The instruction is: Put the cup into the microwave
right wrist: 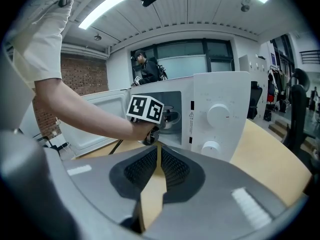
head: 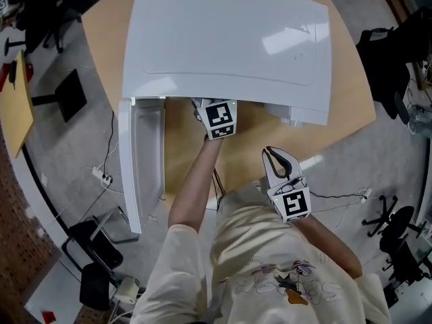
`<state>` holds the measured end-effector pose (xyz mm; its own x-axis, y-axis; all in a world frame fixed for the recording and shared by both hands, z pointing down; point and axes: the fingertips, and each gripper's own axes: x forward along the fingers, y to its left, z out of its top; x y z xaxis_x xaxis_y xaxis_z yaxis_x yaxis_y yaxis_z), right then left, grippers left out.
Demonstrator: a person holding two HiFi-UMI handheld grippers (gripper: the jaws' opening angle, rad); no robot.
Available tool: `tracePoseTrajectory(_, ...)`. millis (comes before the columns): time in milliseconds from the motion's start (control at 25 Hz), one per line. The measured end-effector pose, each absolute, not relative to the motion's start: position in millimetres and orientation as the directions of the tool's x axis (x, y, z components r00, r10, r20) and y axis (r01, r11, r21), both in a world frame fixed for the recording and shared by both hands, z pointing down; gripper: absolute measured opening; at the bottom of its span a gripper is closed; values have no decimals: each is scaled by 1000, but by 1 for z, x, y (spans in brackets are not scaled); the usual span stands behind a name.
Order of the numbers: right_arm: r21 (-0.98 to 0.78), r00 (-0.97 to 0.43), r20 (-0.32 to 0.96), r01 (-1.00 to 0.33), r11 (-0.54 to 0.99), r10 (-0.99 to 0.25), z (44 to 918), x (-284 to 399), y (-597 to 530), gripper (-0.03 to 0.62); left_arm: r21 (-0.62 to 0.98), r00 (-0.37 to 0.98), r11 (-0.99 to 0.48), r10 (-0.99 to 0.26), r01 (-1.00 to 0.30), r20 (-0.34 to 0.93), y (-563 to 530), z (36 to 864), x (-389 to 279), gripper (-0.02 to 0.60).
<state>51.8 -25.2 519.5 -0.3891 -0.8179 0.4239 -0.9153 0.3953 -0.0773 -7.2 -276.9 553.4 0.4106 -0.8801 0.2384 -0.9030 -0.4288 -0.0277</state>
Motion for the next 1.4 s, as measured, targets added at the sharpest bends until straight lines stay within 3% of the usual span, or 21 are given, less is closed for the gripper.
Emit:
tracePoseTrajectory(440, -58, -409, 415, -903, 425, -813, 514, 49, -19, 54, -36, 394, -419, -877, -907, 276, -259, 547, -21, 444)
tracePoseTrajectory(640, -73, -412, 444, -901, 427, -796, 510, 49, -18, 59, -39, 403, -437, -856, -898, 323, -204, 535, -34, 289)
tracePoseTrajectory(760, -54, -416, 431, -898, 437, -801, 504, 48, -25, 8, -42, 398, -434, -856, -900, 332, -172, 518, -43, 159)
tracePoseTrajectory(880, -42, -432, 426, -887, 460, -795, 500, 46, -30, 6, -36, 385, -419, -861, -907, 333, -139, 492, -47, 9)
tracePoseTrajectory(1120, -47, -470, 430, -864, 501, -771, 496, 44, -36, 5, -24, 396, -428, -854, -903, 338, -73, 442, -44, 5)
tracePoseTrajectory(1400, -58, -542, 408, -818, 572, -734, 490, 37, -42, 5, -27, 348, -390, -851, -921, 394, -35, 439, -59, 5)
